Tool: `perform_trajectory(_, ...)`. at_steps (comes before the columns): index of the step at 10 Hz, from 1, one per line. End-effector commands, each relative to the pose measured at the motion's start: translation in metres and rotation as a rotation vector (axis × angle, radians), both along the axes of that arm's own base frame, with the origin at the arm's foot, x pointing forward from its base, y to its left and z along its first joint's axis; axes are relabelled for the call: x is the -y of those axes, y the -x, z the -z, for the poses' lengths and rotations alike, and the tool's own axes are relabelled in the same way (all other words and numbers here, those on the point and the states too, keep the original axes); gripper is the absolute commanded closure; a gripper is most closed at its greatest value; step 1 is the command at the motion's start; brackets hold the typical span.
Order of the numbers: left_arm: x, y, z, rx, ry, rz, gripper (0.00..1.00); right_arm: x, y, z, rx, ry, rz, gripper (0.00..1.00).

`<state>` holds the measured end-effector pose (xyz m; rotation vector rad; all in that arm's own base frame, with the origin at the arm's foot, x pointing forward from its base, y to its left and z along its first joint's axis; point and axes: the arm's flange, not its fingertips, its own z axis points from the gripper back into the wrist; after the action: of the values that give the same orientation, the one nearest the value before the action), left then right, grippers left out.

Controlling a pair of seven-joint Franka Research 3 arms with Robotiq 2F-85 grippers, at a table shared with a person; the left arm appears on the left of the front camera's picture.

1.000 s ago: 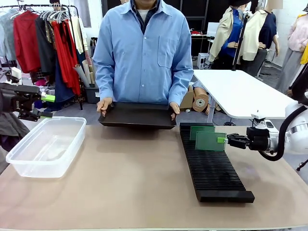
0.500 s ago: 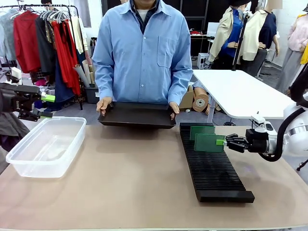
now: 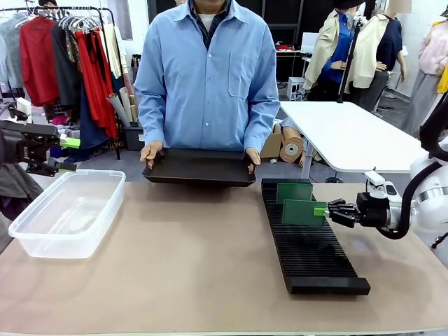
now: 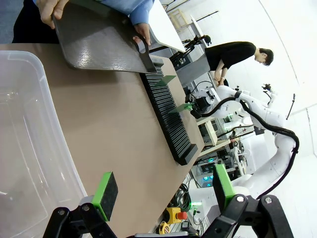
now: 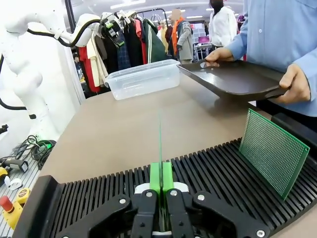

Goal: Sort PCBs into racks and boxes based on the side picked up.
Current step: If the short side of the Blank PCB is picked up, insert it into the PCB Rack ; if the long side is picked up, place it in the Organizing box.

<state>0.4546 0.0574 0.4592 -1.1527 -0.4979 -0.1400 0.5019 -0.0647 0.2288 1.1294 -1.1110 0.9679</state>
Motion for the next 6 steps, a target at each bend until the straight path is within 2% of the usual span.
perform_trajectory(1, 0.0003, 0.0013, -0.0013, 0.003, 0.003, 0.002, 0.00, -0.0071, -0.0018, 0.0061, 0.034, 0.015, 0.029, 1.00)
perform_trajectory(4, 0.0003, 0.0013, -0.0013, 0.003, 0.003, 0.002, 0.00, -0.0063, -0.0037, 0.0087, 0.028, 0.024, 0.033, 1.00)
perform_trajectory(6, 0.0003, 0.0013, -0.0013, 0.003, 0.003, 0.002, 0.00, -0.0007, -0.0004, 0.0096, -0.006, 0.016, 0.011, 1.00)
